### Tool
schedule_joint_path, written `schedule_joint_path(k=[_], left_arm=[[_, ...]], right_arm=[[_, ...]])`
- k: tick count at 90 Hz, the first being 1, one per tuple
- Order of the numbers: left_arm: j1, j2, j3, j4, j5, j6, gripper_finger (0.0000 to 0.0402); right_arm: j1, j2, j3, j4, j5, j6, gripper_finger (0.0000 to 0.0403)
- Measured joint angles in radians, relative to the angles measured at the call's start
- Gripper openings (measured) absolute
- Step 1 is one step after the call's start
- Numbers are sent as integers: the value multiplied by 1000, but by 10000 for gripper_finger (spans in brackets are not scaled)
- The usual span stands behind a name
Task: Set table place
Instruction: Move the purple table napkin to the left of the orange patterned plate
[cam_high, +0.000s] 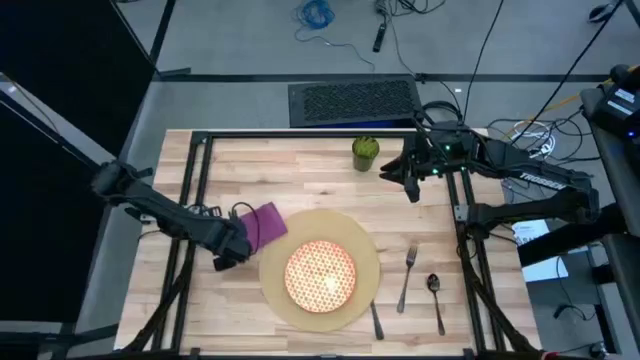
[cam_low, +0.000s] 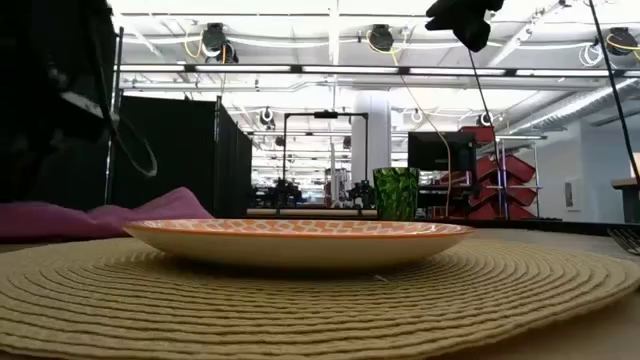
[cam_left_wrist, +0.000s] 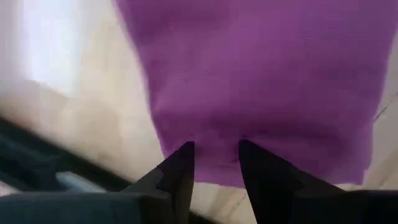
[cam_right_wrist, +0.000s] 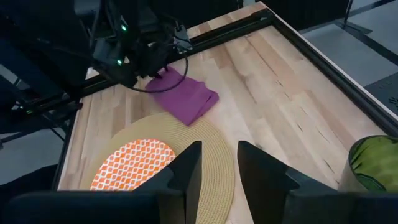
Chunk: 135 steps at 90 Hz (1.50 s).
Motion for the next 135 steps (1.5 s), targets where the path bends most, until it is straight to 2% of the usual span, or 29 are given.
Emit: schedule_joint_path(k=[13,38,44,63,74,86,100,115,135], left_arm=[[-17,41,-9,79,63,-34,114],[-27,46,90,290,233,-117,114],[-35,46,154,269,162,-124,113],[-37,35,388,-8,-116,-31,96],[6,33,420,-91,-230,88,86],[128,34,368,-59,-266,242,81],[247,34,330,58,-288,408,81],[336,53,281,134,-212,509,81],[384,68,221,202,-144,553,81]], right_arm=[[2,-2,0,-14,-1,0,91],[4,-4,0,-18,-1,-11,91],[4,-4,0,-21,-1,-12,91],[3,-4,0,-26,-1,-13,91],[3,-4,0,-24,-1,-16,91],[5,-4,0,-23,-1,-14,91],[29,-4,0,-24,-1,-7,91],[53,-4,0,-39,-1,-5,91],[56,-4,0,-45,3,-7,91]])
